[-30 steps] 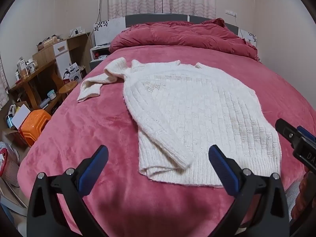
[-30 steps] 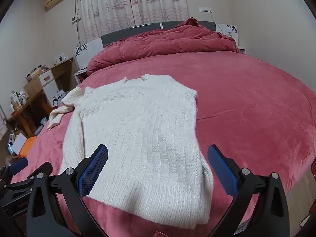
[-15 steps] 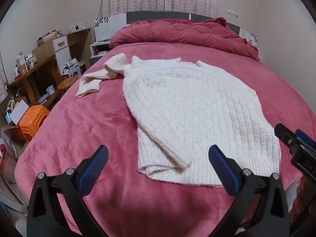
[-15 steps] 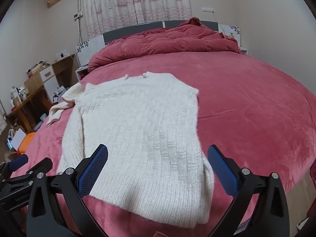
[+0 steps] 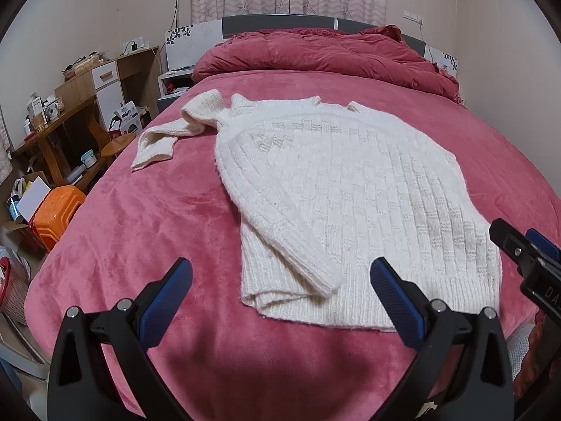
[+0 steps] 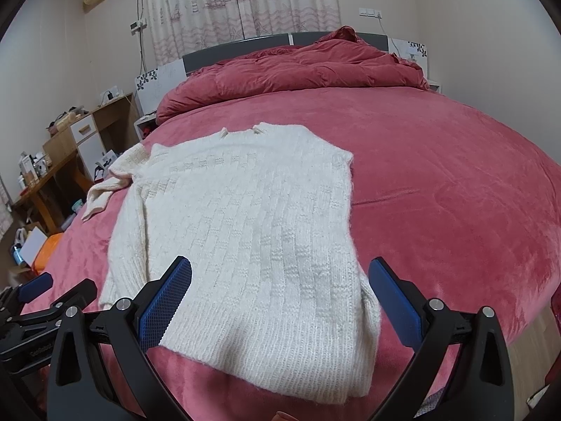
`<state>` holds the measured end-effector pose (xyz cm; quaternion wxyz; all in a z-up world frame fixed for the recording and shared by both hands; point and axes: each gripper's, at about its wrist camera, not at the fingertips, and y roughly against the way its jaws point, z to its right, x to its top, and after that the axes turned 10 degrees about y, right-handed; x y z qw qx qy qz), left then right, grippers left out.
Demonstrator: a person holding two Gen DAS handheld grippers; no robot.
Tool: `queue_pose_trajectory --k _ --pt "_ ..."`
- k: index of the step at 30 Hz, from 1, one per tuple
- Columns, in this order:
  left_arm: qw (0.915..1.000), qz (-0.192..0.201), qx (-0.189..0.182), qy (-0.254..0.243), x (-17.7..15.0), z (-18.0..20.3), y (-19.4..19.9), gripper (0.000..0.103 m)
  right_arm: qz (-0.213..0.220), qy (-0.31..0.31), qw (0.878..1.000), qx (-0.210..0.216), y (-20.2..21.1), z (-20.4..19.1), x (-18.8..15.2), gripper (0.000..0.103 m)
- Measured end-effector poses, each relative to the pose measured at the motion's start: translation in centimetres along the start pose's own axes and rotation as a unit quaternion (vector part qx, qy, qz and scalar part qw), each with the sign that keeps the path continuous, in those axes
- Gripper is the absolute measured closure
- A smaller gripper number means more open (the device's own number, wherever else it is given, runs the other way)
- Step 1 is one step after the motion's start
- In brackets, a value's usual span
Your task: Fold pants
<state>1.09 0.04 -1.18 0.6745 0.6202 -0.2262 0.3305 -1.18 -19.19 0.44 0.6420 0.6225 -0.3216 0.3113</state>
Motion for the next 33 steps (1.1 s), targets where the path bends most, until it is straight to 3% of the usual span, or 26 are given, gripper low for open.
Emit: queue_pose_trajectory --k 21,30,33 --pt "0.9999 -0.01 -0.002 -0.003 -0.1 0.2 -0.4 0.002 0.0 0.004 1.0 0.002 -0.1 0.3 0.2 0.003" --pt "0.9998 -0.015 -0.011 -0.012 -0.2 0.5 -0.7 0.002 0.034 -0.003 0.999 0.017 0.2 1.2 0.1 0.003" --pt "0.9995 -0.017 -0.017 -0.023 -0.1 0.8 -0.7 0.002 0.028 -0.012 0.999 0.015 -0.1 1.7 0.2 0.003"
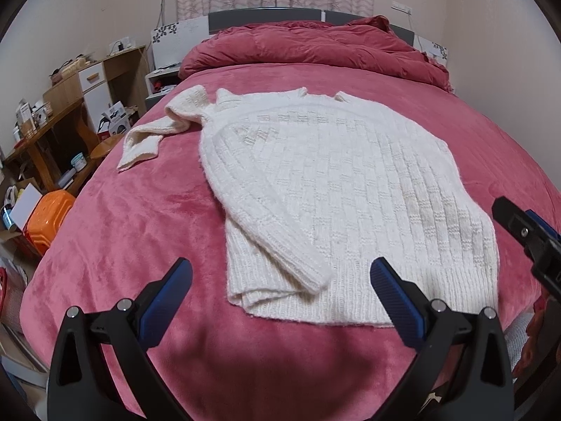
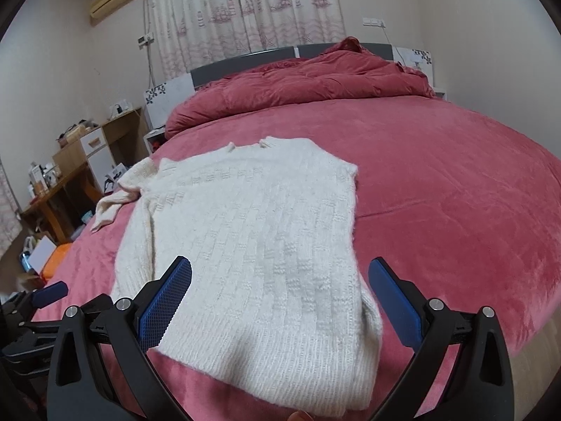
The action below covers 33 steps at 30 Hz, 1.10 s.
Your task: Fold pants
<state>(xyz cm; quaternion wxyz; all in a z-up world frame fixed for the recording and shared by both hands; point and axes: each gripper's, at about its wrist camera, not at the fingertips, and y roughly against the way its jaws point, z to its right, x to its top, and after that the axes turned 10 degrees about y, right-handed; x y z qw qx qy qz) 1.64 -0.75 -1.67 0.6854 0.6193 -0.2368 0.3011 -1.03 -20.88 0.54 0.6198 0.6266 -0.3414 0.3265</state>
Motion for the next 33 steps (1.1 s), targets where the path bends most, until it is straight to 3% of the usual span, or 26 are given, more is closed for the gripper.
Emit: queue_pose_trajectory --k 5,11,18,21,23,24,27,28,30,31,33 --pt "0.9994 -0.003 -0.034 0.011 0.4 -0.1 -0.3 0.002 -0.021 -0.001 1.0 -0.012 -0.8 1.1 -0.4 0.003" --pt "0.9996 0.001 -0.022 -0.015 0.9 1.1 -1.3 0.002 -0.047 -0.003 0.998 -0.038 -2.0 2.7 -1.3 0.003" --pt "0.9992 -0.018 -0.013 -0.032 2.4 1.7 -5.6 0.003 -0.112 -0.035 0.993 -0.027 -4.5 5.1 -3.3 0.003" --pt "0.9986 -0.042 -0.029 -0.017 3.0 1.5 -7.6 0.015 -0.112 -0.055 0.992 -0.023 -4.7 6.0 -4.0 0.003" --pt "0.998 -0.055 -0.015 -0.026 3.1 1.7 -9.1 0.032 -0.106 -0.068 0.992 -0.014 -4.8 6.6 -4.1 0.003" --pt "0.9972 -0.067 -0.004 -0.032 3.1 1.7 -10.1 0.047 -0.106 -0.071 0.992 -0.014 -4.8 6.6 -4.1 0.004" --pt "0.9968 -0.074 0.004 -0.029 3.1 1.0 -11.0 0.084 -0.113 -0.081 0.99 -0.002 -5.3 7.2 -4.1 0.022" --pt "0.997 -0.073 -0.001 -0.024 3.3 0.5 -10.9 0.09 -0.122 -0.089 0.989 0.008 -5.6 7.4 -4.3 0.032" --pt "0.997 -0.074 -0.021 -0.01 3.7 -0.6 -10.5 0.092 -0.136 -0.098 0.985 0.034 -6.3 7.4 -4.6 0.048" --pt "0.9972 -0.071 -0.023 -0.007 3.8 -1.2 -10.2 0.093 -0.139 -0.098 0.984 0.046 -6.6 7.1 -4.6 0.063" --pt "0.998 -0.057 -0.025 0.007 4.2 -2.6 -9.3 0.093 -0.13 -0.08 0.987 0.053 -6.6 6.2 -4.0 0.072"
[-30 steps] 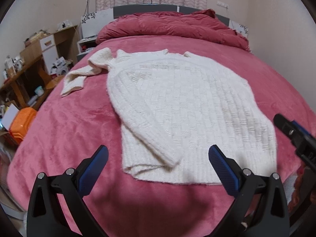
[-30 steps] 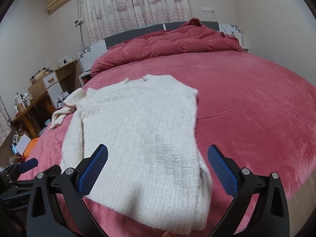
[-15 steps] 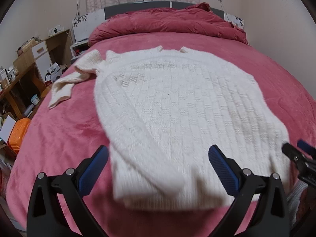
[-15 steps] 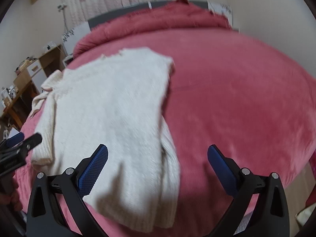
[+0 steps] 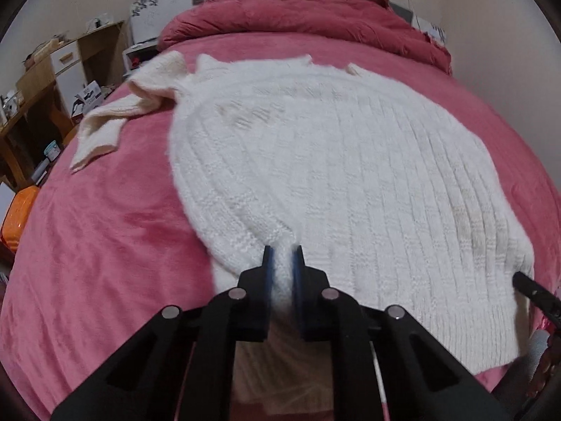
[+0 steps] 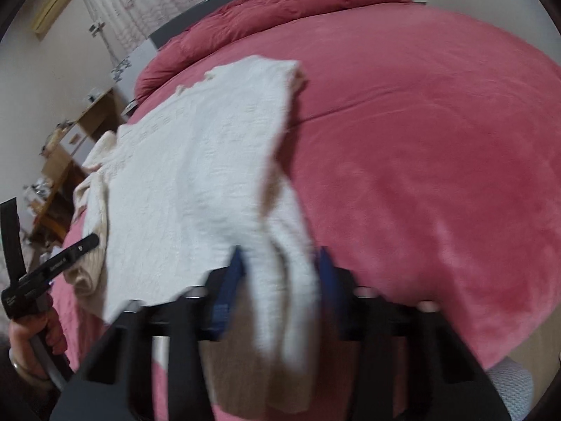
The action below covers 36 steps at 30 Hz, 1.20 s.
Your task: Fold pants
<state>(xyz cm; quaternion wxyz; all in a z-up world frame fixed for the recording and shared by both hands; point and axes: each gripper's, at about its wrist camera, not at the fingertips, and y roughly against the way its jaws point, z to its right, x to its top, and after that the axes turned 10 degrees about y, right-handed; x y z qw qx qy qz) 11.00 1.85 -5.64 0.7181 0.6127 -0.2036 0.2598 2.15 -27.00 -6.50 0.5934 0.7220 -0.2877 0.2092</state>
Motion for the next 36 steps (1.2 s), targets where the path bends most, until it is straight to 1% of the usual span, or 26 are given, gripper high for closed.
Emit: queue_pose_trajectory --k 1,2,4,5,7,9,10,12,13,14,15,17,18,19,20,21,22,25,27,28,29,30,32,33,35,36 --pt "0.9998 0.012 0.003 0.015 0.2 -1.2 0.8 0.093 0.01 0.02 1.0 0.007 0.3 -0.9 0.4 0.078" --pt "0.9993 0.022 0.006 0.029 0.4 -2.2 1.4 0.093 0.015 0.028 0.999 0.015 0.4 -1.5 0.7 0.08" --pt "0.9968 0.043 0.018 0.064 0.9 -5.2 2.5 0.094 0.029 0.043 0.998 0.047 0.9 -3.5 1.6 0.08" --pt "0.9953 0.05 0.027 0.078 1.0 -6.7 3.0 0.094 0.034 0.056 0.996 0.055 0.9 -4.5 1.9 0.08" --pt "0.9933 0.051 0.038 0.096 1.1 -9.2 3.2 0.094 0.041 0.08 0.993 0.081 0.9 -7.1 2.4 0.08" --pt "0.9908 0.039 0.043 0.123 0.8 -11.8 2.6 0.095 0.033 0.08 0.988 0.124 0.1 -9.2 2.6 0.08" --pt "0.99 0.035 0.046 0.129 0.5 -12.6 2.2 0.096 0.026 0.078 0.988 0.132 -0.2 -9.7 2.6 0.08" --pt "0.989 0.027 0.05 0.136 -0.1 -13.6 1.3 0.097 0.013 0.075 0.986 0.15 -0.4 -10.2 2.4 0.049" --pt "0.9891 0.022 0.042 0.14 -0.5 -13.9 1.0 0.097 0.019 0.064 0.986 0.15 0.1 -9.7 2.2 0.019" --pt "0.9892 0.017 0.035 0.141 -0.7 -13.9 0.7 0.097 0.036 0.047 0.987 0.152 1.0 -8.9 2.0 0.016" --pt "0.9898 0.017 0.033 0.138 -0.8 -13.7 0.4 0.096 0.053 0.032 0.986 0.158 1.7 -7.7 1.8 0.016" --pt "0.9927 0.025 0.024 0.116 -1.3 -13.1 0.2 0.094 0.076 -0.025 0.986 0.147 2.9 -4.3 1.6 0.016" --pt "0.9936 0.029 0.02 0.107 -1.6 -12.7 0.1 0.091 0.083 -0.058 0.984 0.143 3.2 -2.5 1.4 0.018" --pt "0.9939 0.034 0.017 0.104 -1.7 -12.4 0.1 0.085 0.082 -0.091 0.983 0.138 3.1 -0.5 1.3 0.025" --pt "0.9939 0.036 0.009 0.104 -1.8 -12.3 0.1 0.08 0.073 -0.106 0.983 0.127 2.9 0.7 1.2 0.031" --pt "0.9935 0.037 -0.004 0.107 -1.9 -12.2 0.0 0.07 0.061 -0.116 0.985 0.115 2.5 1.5 1.0 0.031" --pt "0.9931 0.038 -0.01 0.11 -2.1 -12.0 0.2 0.063 0.051 -0.129 0.983 0.118 1.9 2.3 0.8 0.033" --pt "0.9913 0.048 -0.031 0.118 -2.4 -11.7 0.5 0.05 0.012 -0.153 0.972 0.177 -0.4 2.2 0.2 0.038" --pt "0.9903 0.048 -0.04 0.125 -2.5 -11.6 0.5 0.044 -0.023 -0.144 0.967 0.206 -2.5 0.8 0.0 0.041" --pt "0.9899 0.046 -0.042 0.127 -2.6 -11.5 0.5 0.042 -0.032 -0.145 0.965 0.216 -3.4 0.1 -0.1 0.049" --pt "0.9896 0.045 -0.042 0.13 -2.6 -11.4 0.4 0.042 -0.044 -0.146 0.963 0.22 -4.3 -0.6 -0.2 0.06" --pt "0.9895 0.043 -0.041 0.132 -2.5 -11.4 0.2 0.041 -0.059 -0.142 0.962 0.227 -5.3 -1.4 -0.2 0.066" --pt "0.9897 0.037 -0.039 0.133 -2.5 -11.3 -0.1 0.042 -0.063 -0.133 0.958 0.244 -5.7 -2.3 0.0 0.089" --pt "0.9898 0.035 -0.037 0.133 -2.4 -11.2 -0.2 0.042 -0.059 -0.121 0.961 0.242 -5.3 -2.7 0.2 0.089" --pt "0.9896 0.032 -0.037 0.135 -2.3 -11.1 -0.3 0.041 -0.039 -0.066 0.98 0.185 -2.7 -3.0 1.1 0.091" --pt "0.9894 0.031 -0.039 0.137 -2.3 -11.2 -0.2 0.04 -0.031 -0.047 0.985 0.165 -1.7 -2.9 1.6 0.091"
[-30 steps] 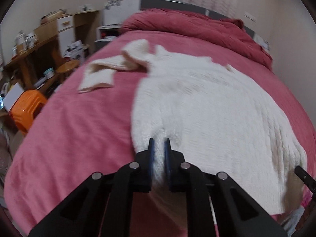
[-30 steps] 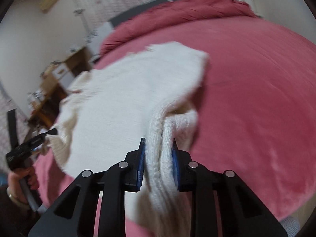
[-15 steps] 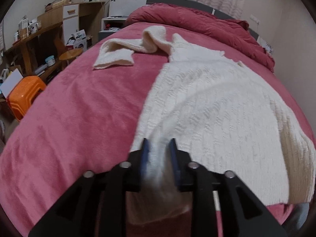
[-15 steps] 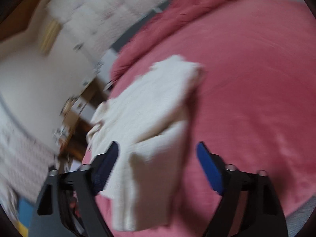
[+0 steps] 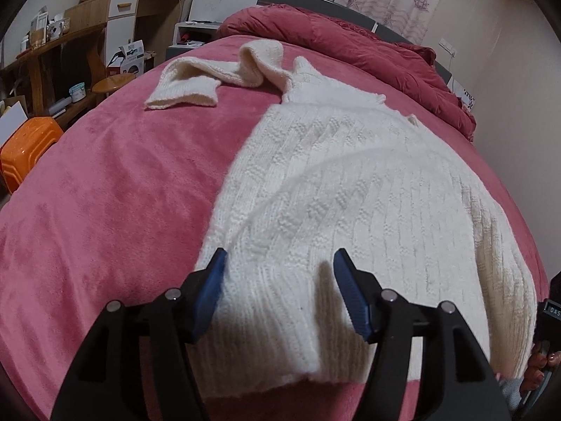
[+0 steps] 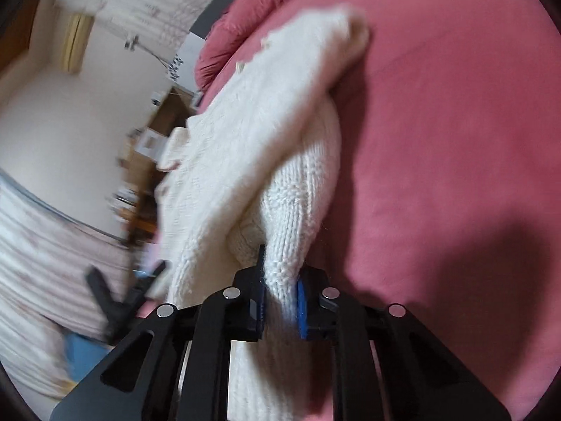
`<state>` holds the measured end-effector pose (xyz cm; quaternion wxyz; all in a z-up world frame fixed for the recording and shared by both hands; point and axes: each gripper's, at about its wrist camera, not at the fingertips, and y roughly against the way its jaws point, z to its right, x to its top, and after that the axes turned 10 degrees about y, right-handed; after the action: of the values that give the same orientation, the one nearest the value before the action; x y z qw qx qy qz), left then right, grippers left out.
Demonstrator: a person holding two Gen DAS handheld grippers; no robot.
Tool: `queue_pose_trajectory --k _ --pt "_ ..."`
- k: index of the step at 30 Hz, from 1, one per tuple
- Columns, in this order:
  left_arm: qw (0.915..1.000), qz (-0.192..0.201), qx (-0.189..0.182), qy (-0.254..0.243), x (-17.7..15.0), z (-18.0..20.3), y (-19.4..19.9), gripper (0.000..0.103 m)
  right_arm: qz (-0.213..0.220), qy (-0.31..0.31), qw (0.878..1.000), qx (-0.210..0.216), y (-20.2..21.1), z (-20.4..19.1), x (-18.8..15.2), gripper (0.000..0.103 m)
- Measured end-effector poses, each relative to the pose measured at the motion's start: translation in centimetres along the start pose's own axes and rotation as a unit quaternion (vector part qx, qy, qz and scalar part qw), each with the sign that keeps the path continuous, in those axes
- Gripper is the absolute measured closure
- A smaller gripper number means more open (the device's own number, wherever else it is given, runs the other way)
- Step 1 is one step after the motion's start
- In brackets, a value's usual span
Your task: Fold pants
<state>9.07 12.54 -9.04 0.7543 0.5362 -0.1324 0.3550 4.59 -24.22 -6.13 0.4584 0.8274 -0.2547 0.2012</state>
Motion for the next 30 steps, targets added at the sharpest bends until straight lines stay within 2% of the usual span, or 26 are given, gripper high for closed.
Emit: queue_pose_trajectory --k 3,6,7,9,12,13,18,20,21,22,23,24,26,27,28,29,30 --pt "1.0 -0.002 -0.008 0.006 0.1 0.0 0.3 0.036 0.008 0.061 0.995 -0.078 3.0 0.0 2.0 0.091" --pt "0.9996 0.002 -0.024 0.015 0.1 -0.2 0.8 0.026 0.005 0.111 0.981 -0.161 6.3 1.5 3.8 0.091" --pt "0.9994 0.003 -0.029 0.019 0.1 -0.2 1.1 0.026 0.002 0.13 0.972 -0.196 7.2 2.4 4.5 0.091" --pt "0.9989 0.006 -0.039 0.026 0.2 -0.3 1.6 0.025 0.004 0.164 0.95 -0.266 9.1 4.4 5.5 0.091" --pt "0.9984 0.014 -0.046 0.029 0.5 -0.4 2.2 0.021 0.013 0.184 0.921 -0.342 11.4 7.5 7.0 0.091" --pt "0.9985 0.015 -0.045 0.027 0.6 -0.4 2.3 0.021 0.025 0.189 0.907 -0.376 12.3 8.4 7.7 0.091" --pt "0.9985 0.018 -0.048 0.017 1.1 -0.3 2.7 0.02 0.082 0.191 0.85 -0.484 15.4 12.6 11.1 0.091" --pt "0.9984 0.023 -0.05 0.013 1.3 -0.1 3.0 0.019 0.104 0.198 0.819 -0.529 15.9 13.9 11.7 0.091" --pt "0.9983 0.022 -0.053 0.01 1.3 -0.1 2.9 0.018 0.107 0.2 0.809 -0.542 16.0 15.3 12.2 0.091" --pt "0.9984 0.021 -0.051 0.008 1.4 -0.1 2.8 0.017 0.106 0.197 0.808 -0.545 16.0 16.4 12.3 0.091" --pt "0.9987 0.018 -0.048 0.004 1.4 0.0 2.6 0.016 0.098 0.181 0.82 -0.534 15.8 18.3 12.3 0.089" --pt "0.999 0.013 -0.042 0.0 1.5 0.1 2.3 0.016 0.079 0.153 0.839 -0.516 15.4 20.5 12.2 0.086" --pt "0.9992 0.004 -0.039 -0.001 1.5 0.1 1.8 0.016 0.035 0.1 0.852 -0.513 13.8 23.0 12.3 0.056" --pt "0.9993 -0.002 -0.036 -0.001 1.5 0.1 1.5 0.015 0.02 0.074 0.857 -0.509 13.5 23.8 11.8 0.05" --pt "0.9993 -0.004 -0.036 0.001 1.5 0.1 1.3 0.015 0.024 0.041 0.867 -0.496 13.9 24.1 11.0 0.045" --pt "0.9993 -0.005 -0.037 0.001 1.5 0.1 1.1 0.015 0.038 0.017 0.875 -0.482 14.5 24.0 10.2 0.045" --pt "0.9993 -0.005 -0.037 0.002 1.5 0.1 1.0 0.015 0.062 -0.013 0.892 -0.447 15.4 23.3 9.2 0.045"
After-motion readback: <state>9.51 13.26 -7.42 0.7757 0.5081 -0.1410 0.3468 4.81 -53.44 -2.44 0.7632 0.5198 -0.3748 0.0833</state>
